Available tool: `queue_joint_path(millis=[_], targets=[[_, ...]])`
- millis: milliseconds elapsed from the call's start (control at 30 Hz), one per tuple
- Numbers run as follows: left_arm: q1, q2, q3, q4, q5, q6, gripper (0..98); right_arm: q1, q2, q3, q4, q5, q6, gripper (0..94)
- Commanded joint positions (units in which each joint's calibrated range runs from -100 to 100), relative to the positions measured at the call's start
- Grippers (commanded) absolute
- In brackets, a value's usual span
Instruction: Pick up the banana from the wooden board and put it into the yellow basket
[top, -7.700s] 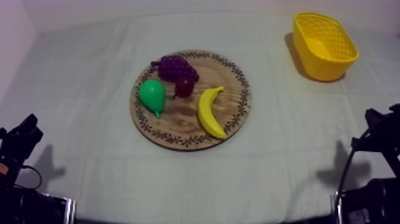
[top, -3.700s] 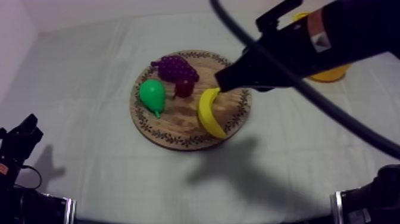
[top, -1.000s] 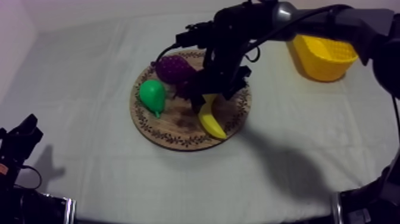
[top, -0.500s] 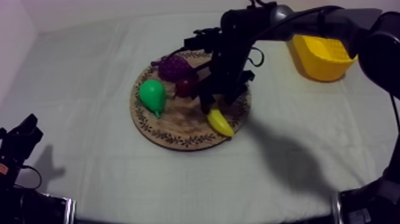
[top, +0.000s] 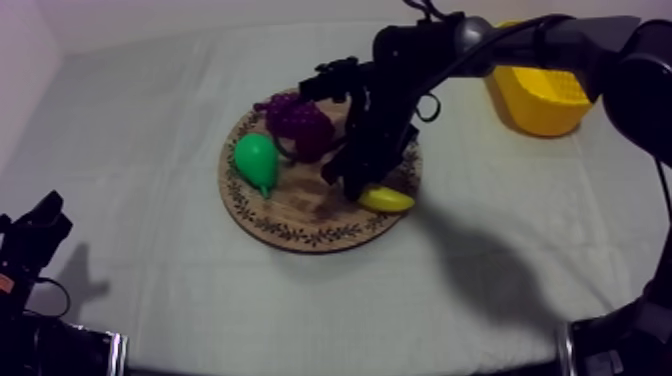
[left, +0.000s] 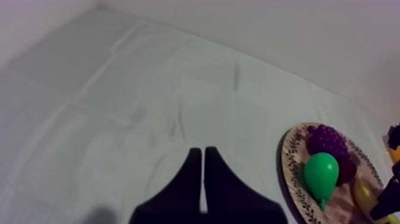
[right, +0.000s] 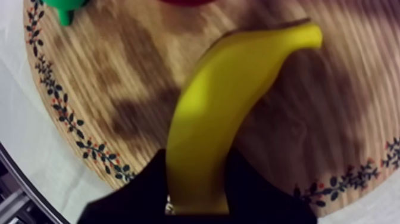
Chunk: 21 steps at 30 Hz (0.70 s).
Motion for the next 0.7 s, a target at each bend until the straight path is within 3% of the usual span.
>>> queue_joint_path(millis=[0,333,667], targets=[[0.0,0.0,0.0,-0.01,0.0,0.0,0.1,0.0,-0.3,0.0,0.0,0.7,0.2,22.3],[0.0,0.0,0.0,-0.01,0.0,0.0,0.1,2.4,-4.2,-4.2,-0.3,7.4,1.1,19.7],[0.0,0.0,0.0,-0.01,0.0,0.0,0.1,10.9,-7.9,-17.0,-0.3,15.2,0.6,19.7]])
